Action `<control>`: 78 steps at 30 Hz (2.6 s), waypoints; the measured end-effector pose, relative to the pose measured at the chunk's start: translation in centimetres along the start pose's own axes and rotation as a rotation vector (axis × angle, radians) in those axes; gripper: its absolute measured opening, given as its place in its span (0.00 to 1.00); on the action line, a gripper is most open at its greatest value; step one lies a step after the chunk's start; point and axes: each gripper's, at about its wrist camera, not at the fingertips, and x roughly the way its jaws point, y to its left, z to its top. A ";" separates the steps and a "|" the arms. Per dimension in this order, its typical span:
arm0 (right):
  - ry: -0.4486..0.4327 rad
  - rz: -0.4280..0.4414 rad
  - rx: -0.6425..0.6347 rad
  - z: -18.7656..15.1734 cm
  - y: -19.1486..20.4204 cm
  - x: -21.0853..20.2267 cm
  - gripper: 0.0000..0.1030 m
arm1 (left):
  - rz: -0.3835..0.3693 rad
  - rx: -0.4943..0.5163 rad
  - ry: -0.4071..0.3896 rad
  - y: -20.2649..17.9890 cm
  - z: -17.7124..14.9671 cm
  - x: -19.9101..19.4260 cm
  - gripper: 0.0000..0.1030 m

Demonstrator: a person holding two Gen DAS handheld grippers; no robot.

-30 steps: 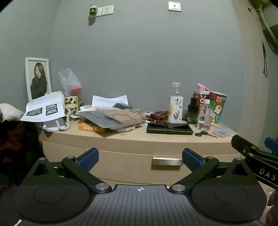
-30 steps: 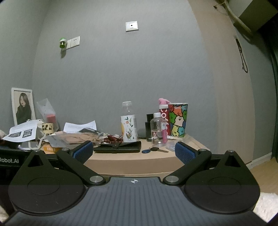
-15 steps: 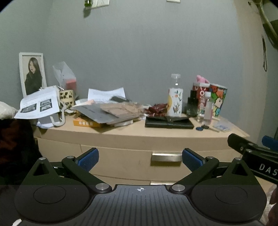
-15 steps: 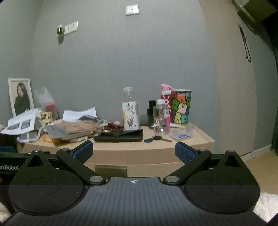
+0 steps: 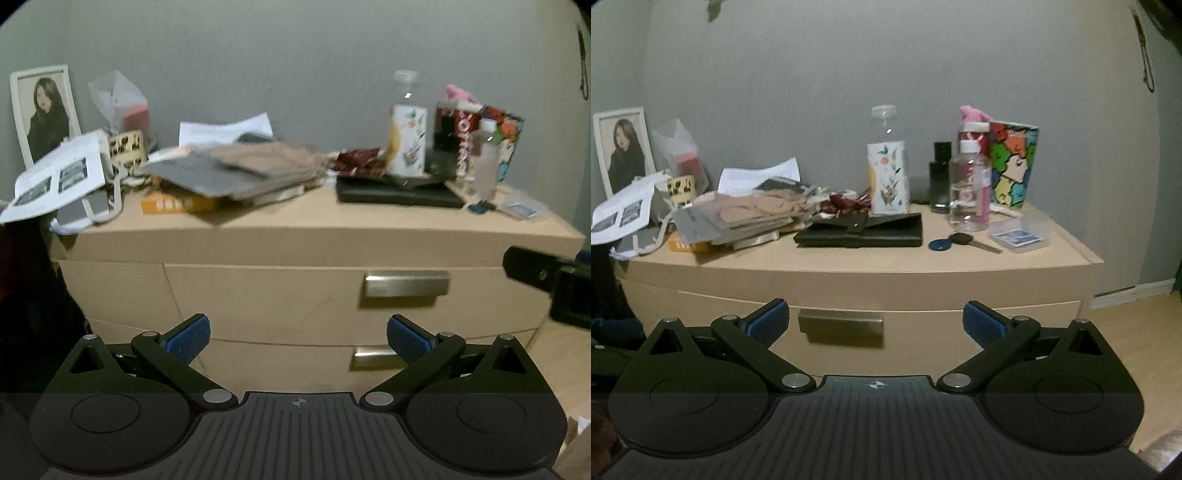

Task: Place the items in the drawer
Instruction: 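Lower the right tool to the top drawer handle and close on it, then pull the top drawer open by its handle with the right tool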

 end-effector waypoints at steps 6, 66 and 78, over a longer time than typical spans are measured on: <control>0.106 0.024 -0.009 -0.2 2.1 4.3 1.00 | 0.030 0.018 0.048 1.8 -2.2 3.0 1.00; 0.077 -0.171 0.021 -4.2 5.6 15.1 0.96 | 0.042 -0.158 0.116 7.6 -3.2 5.7 1.00; 0.098 -0.207 -0.003 -4.0 6.2 15.0 0.95 | 0.063 -0.165 0.072 8.6 -3.0 5.1 1.00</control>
